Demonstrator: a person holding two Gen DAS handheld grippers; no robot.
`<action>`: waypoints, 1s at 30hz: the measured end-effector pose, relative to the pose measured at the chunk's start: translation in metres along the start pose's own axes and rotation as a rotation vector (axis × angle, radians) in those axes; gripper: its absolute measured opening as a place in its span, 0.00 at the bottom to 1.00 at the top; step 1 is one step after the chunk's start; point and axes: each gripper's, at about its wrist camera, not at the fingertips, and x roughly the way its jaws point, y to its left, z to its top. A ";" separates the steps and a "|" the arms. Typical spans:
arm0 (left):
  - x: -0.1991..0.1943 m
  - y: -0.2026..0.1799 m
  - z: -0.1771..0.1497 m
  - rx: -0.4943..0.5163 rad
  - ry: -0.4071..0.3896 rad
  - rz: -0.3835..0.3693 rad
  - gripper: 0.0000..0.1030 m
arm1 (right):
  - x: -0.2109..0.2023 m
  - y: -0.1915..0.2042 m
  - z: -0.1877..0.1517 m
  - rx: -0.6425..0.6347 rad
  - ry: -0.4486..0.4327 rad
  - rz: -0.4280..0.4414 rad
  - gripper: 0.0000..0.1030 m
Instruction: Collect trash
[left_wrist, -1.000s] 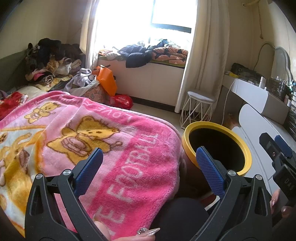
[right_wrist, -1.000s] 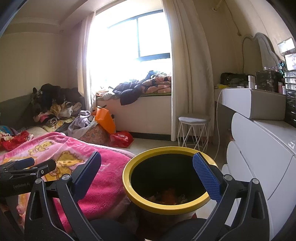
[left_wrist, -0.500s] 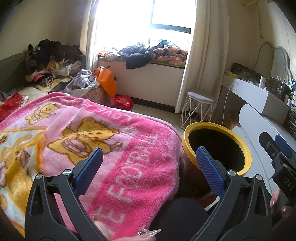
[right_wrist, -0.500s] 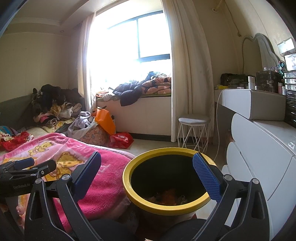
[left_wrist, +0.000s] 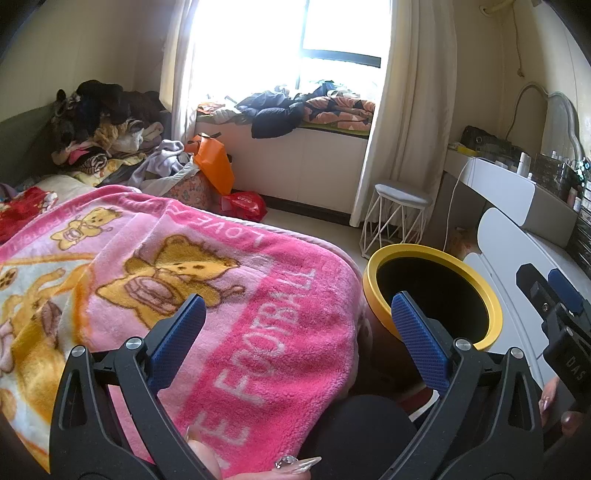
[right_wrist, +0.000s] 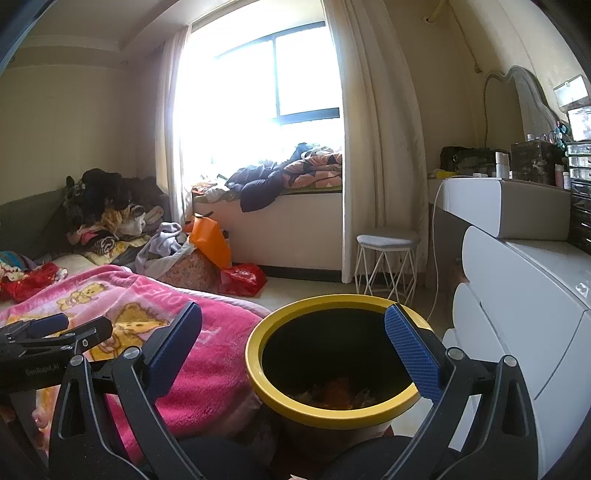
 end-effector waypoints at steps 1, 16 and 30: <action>0.000 0.000 0.001 0.001 0.000 0.000 0.90 | 0.000 0.000 0.000 -0.001 0.000 0.000 0.94; 0.000 0.000 0.000 -0.001 0.002 -0.002 0.90 | 0.000 0.000 0.000 0.000 -0.002 0.000 0.94; -0.017 0.062 0.010 -0.146 0.021 0.168 0.90 | 0.011 0.052 0.028 -0.029 -0.003 0.160 0.94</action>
